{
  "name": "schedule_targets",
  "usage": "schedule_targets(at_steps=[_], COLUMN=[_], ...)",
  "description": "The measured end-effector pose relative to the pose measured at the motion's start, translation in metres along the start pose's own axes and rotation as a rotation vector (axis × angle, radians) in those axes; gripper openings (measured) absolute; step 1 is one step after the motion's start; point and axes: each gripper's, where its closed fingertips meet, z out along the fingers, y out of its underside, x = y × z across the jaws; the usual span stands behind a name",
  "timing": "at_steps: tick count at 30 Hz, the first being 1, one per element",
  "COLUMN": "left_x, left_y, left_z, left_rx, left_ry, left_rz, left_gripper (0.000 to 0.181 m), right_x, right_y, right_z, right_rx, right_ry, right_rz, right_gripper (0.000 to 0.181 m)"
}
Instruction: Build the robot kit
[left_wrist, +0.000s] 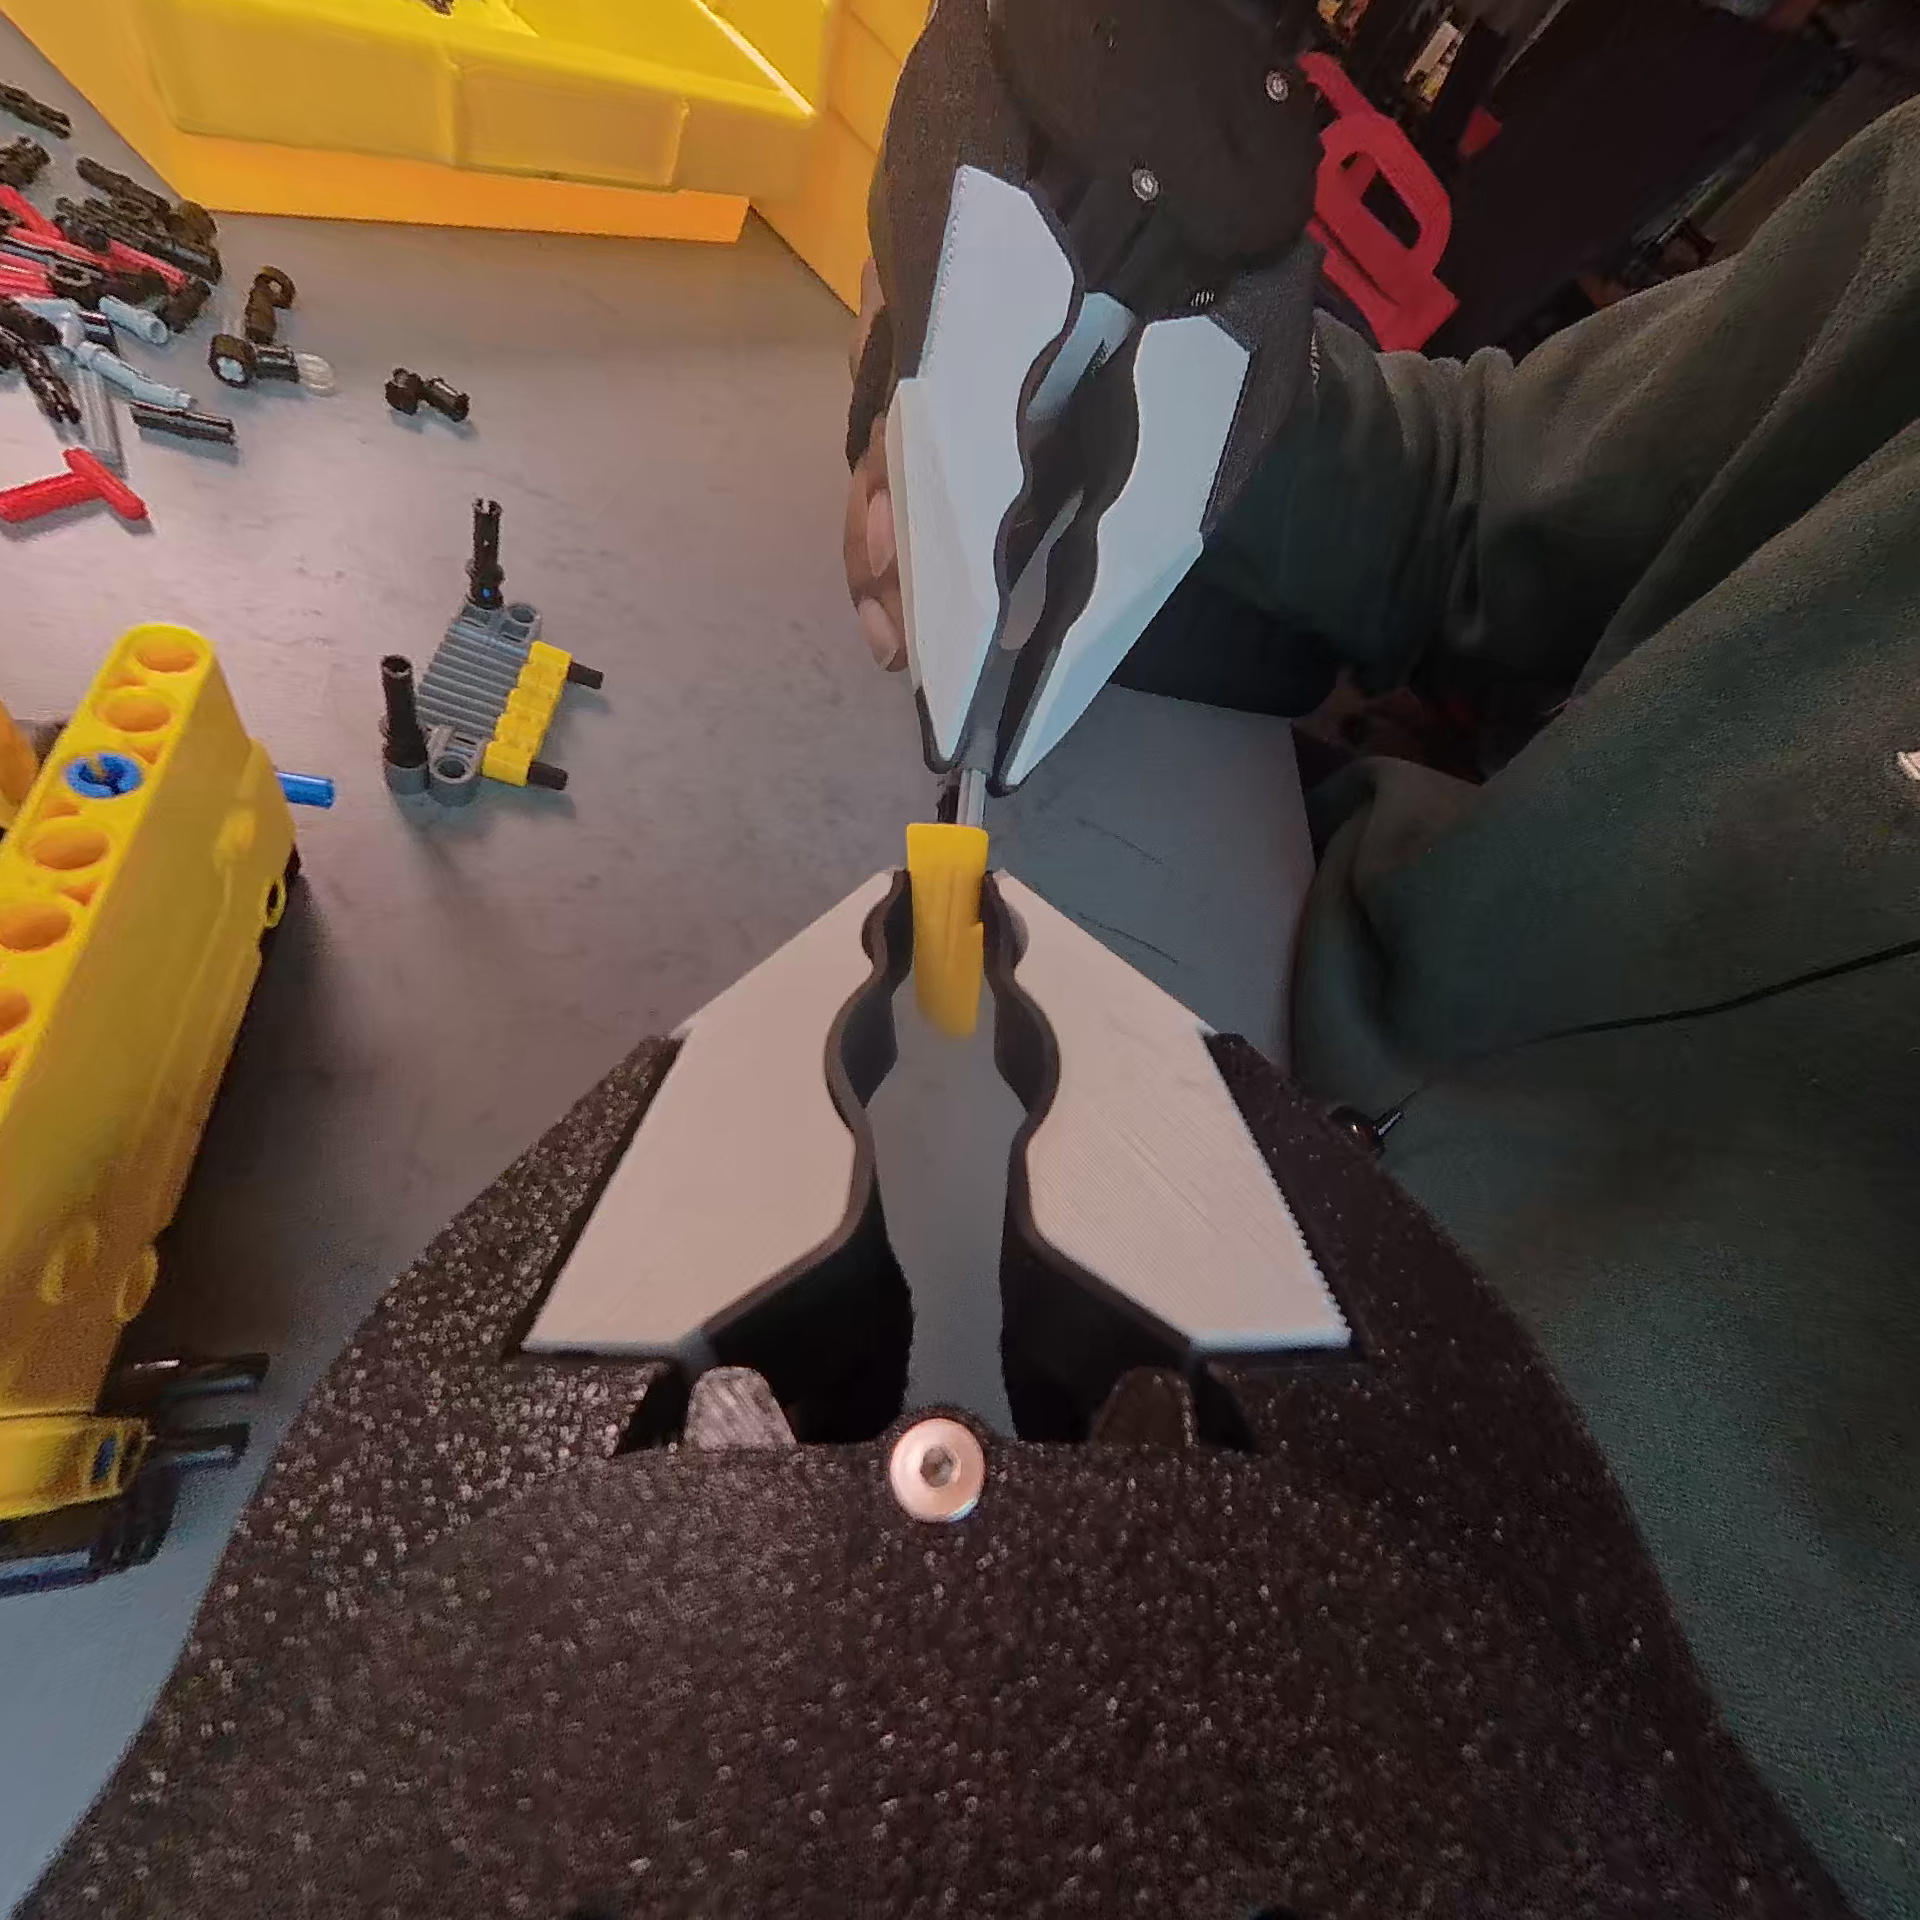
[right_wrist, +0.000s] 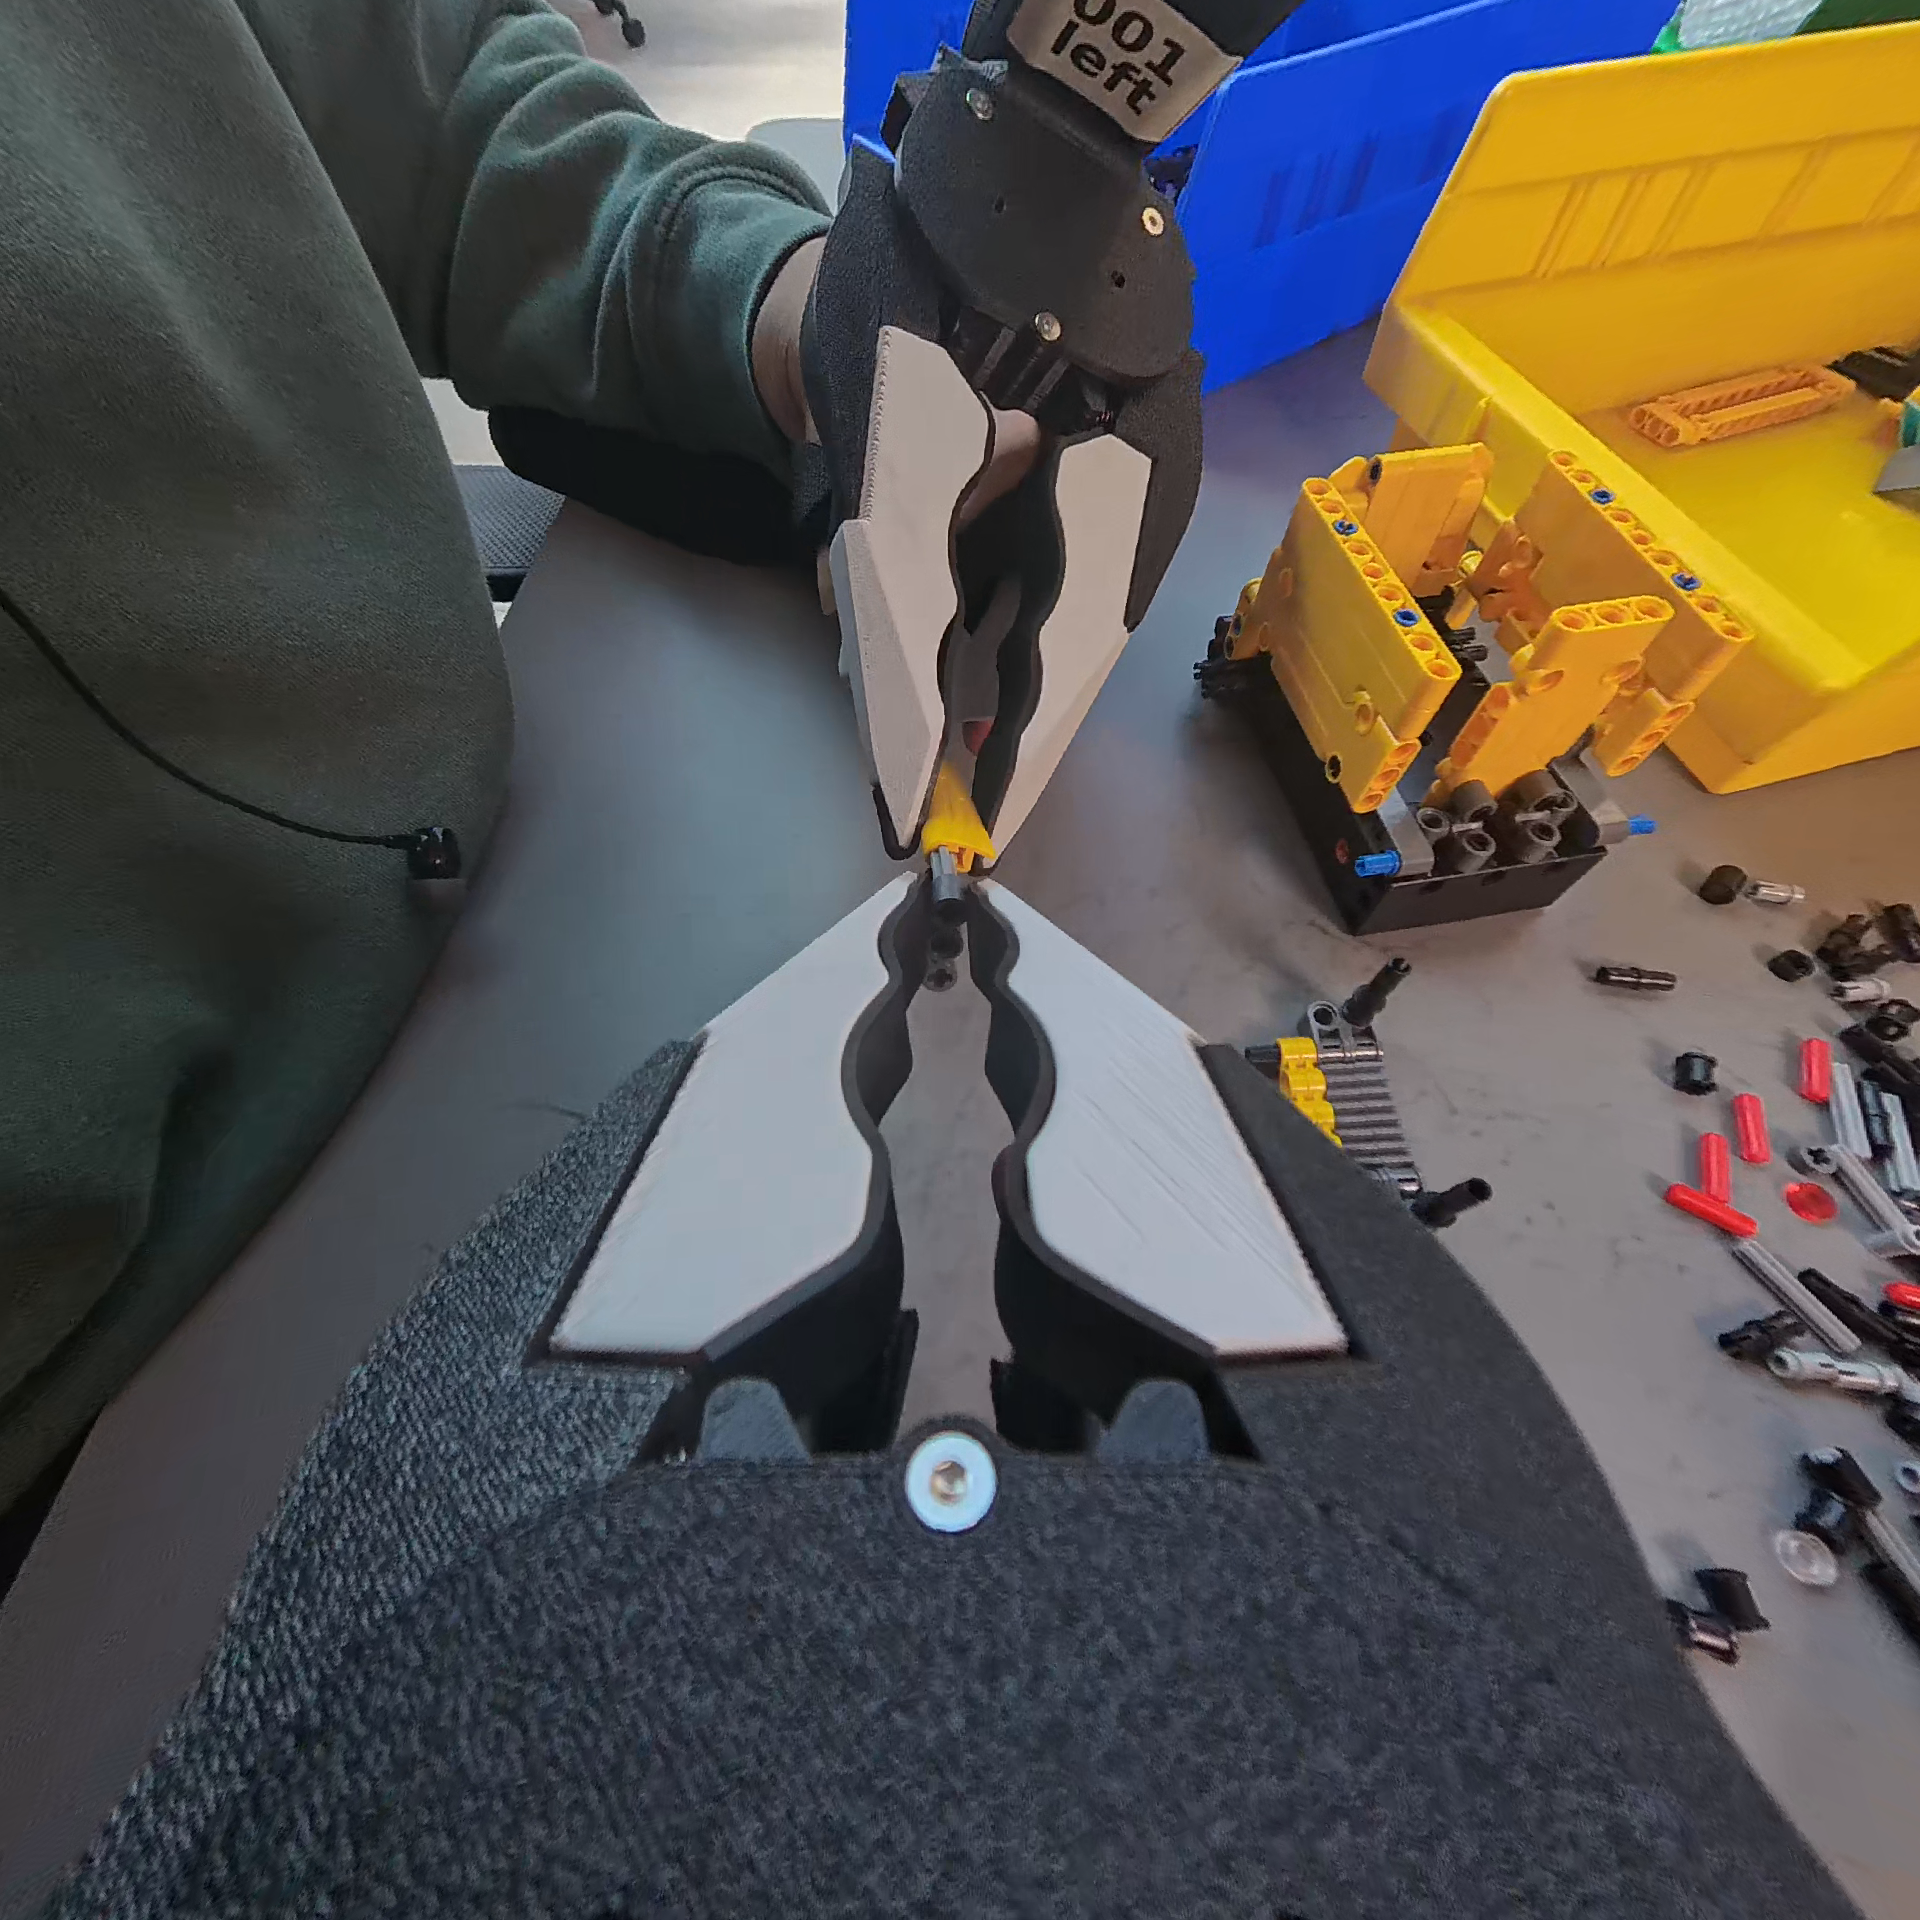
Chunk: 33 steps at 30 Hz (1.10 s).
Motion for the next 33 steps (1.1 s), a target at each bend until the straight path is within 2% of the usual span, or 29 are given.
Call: schedule_targets(at_steps=[10,19,33], left_x=[0.006,0.007,0.008], left_y=[0.002,-0.02,-0.027], left_z=[0.01,-0.004,-0.013], left_rx=[-0.026,0.103,0.158], left_ry=[0.025,0.069,0.056], left_rz=[-0.001,-0.029,0.003], left_gripper=[0.011,0.009,0.009], right_x=[-0.004,0.003,0.006], right_y=[-0.013,-0.01,-0.022], right_z=[-0.001,-0.011,-0.013], right_rx=[0.028,0.051,0.182], right_ry=[-0.004,0.0,-0.024], right_rz=[-0.008,0.045,0.091], right_gripper=[0.005,0.006,0.007])
